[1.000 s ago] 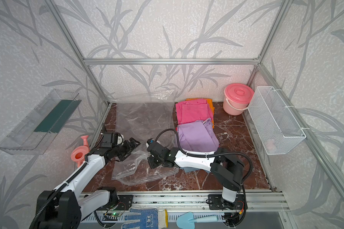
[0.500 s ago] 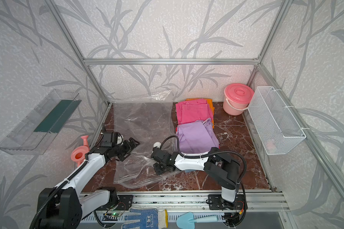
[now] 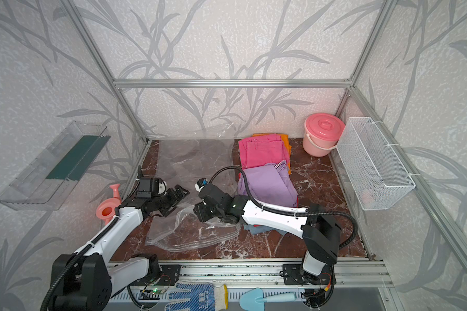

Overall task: Take the trousers out of the vacuum bag
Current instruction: Adjust the vacuum bag at the center of the board.

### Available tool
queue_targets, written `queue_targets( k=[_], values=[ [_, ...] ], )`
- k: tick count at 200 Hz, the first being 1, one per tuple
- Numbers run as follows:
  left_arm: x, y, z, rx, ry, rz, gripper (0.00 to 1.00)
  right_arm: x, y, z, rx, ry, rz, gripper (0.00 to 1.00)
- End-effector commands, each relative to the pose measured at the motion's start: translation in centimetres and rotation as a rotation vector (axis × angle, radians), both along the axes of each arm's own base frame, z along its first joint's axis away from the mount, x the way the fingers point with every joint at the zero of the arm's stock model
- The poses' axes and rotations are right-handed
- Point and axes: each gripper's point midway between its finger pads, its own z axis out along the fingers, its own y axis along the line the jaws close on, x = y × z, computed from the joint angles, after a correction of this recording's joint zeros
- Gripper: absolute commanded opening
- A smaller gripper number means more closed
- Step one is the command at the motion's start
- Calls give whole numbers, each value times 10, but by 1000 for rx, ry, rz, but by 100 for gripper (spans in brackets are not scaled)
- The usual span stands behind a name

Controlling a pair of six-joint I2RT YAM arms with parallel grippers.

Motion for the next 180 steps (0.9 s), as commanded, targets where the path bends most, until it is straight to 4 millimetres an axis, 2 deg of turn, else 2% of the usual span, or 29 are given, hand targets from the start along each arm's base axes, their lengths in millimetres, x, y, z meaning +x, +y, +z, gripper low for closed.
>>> queue_targets(
  k=[1, 33, 61, 93, 119, 148, 180],
  values=[
    [5, 5, -1, 5, -7, 24, 97, 6, 25, -8, 4, 2, 26, 45],
    [6, 8, -1, 2, -10, 36, 97, 11, 41, -40, -34, 35, 33, 42],
    [7, 10, -1, -4, -11, 47, 97, -5, 45, -75, -82, 105, 72, 38],
    [8, 11, 1, -14, -18, 49, 97, -27, 22, -132, -200, 194, 66, 36],
    [12, 7, 10, -39, -38, 41, 97, -31, -1, -170, -252, 244, -9, 35],
    [13, 2, 29, -69, -70, 22, 97, -33, -8, -187, -257, 273, -40, 35],
    [10, -5, 56, -64, -123, -3, 97, -31, -10, -184, -236, 272, -52, 36]
  ],
)
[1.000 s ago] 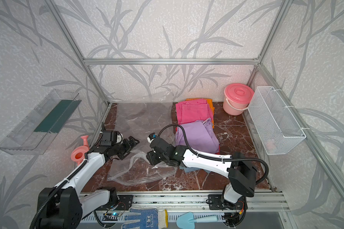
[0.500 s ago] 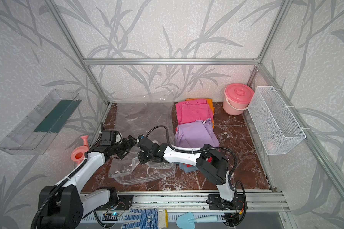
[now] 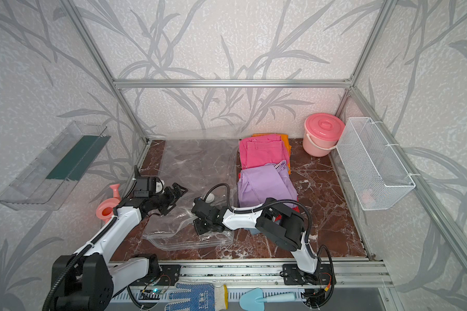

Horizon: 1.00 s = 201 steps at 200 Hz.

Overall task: Take the trousers out of the vacuum bag
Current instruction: Adjust the vacuum bag at the center of the board.

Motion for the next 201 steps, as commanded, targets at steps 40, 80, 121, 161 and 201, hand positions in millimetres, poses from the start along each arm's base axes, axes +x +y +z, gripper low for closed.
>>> queue_targets(
  k=[40, 80, 121, 161, 201],
  values=[
    [-4, -27, 43, -10, -105, -58, 97, 0, -25, 28, 47, -48, -49, 53],
    [-8, -49, 42, 25, -110, -97, 97, 7, -40, 82, 129, -117, -113, 65],
    [-12, -68, 34, 50, -103, -134, 97, 21, -84, 88, 111, -192, -261, 71],
    [-24, -94, 9, 55, -59, -189, 97, 27, -119, 49, 46, -137, -381, 69],
    [-48, -105, -26, 72, 11, -213, 97, 23, -147, 12, 10, -86, -503, 69]
  ],
)
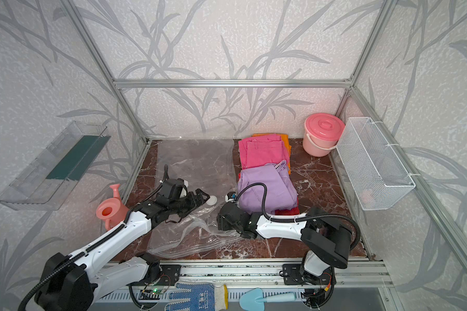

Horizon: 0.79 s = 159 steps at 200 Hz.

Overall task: Take the trousers out of the vacuum bag
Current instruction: Adjust the vacuum bag at the center of the board.

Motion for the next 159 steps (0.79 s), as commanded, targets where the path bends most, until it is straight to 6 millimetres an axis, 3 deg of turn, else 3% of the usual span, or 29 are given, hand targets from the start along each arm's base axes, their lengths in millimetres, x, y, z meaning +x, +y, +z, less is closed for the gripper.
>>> queue_targets(
  k=[1, 52, 91, 119, 159],
  values=[
    [-9, 1, -19, 13, 28, 36, 97, 4, -18, -21, -19, 27, -121, 69],
    [-34, 4, -51, 50, 98, 18, 97, -2, -40, -62, -25, 93, -246, 69],
    [-48, 16, -76, 94, 153, 34, 97, 2, -45, -58, -10, 75, -278, 69],
    [-40, 19, -60, 117, 86, 19, 97, 8, -34, -33, 6, 5, -213, 72],
    [-14, 29, -1, 170, -137, 14, 99, 27, -9, 51, 51, -220, -47, 85]
  ],
)
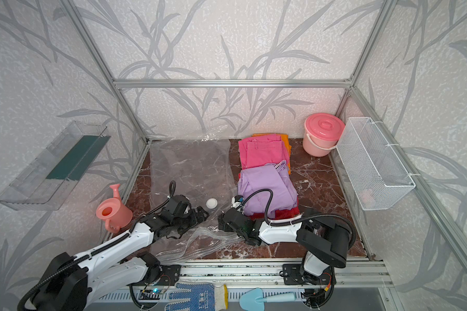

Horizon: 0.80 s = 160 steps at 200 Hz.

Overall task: Take the trousers out of the vacuum bag
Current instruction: Adjust the vacuum bag at the center of the board.

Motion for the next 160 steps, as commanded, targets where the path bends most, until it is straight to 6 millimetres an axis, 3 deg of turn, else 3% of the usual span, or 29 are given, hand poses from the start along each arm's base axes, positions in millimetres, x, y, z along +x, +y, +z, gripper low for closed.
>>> queue_targets(
  k=[1, 9, 18, 36, 41, 58, 79, 96, 118, 135, 160],
  values=[
    [20, 13, 41, 66, -160, 10, 99, 18, -5, 46, -82, -172, 58, 85],
    [25, 18, 55, 80, -217, 19, 99, 21, -3, 63, -84, -213, 85, 89],
    [30, 24, 71, 92, -279, 33, 99, 24, 0, 82, -77, -253, 112, 100],
    [40, 42, 109, 152, -417, 76, 99, 28, -1, 116, -43, -313, 157, 99],
    [42, 47, 119, 173, -455, 90, 99, 39, -12, 124, -44, -333, 136, 99],
    [50, 73, 150, 278, -583, 175, 99, 51, -37, 146, -112, -411, 115, 99],
    [56, 102, 178, 380, -720, 307, 99, 66, -83, 166, -199, -474, 51, 99],
    [58, 124, 183, 489, -774, 401, 99, 72, -122, 180, -265, -536, -17, 99],
    [59, 149, 173, 697, -743, 472, 99, 74, -165, 192, -305, -548, -81, 99],
    [62, 159, 164, 779, -697, 496, 99, 63, -170, 201, -295, -577, -57, 99],
    [68, 161, 161, 773, -682, 501, 99, 41, -151, 191, -168, -504, 49, 99]
  ],
)
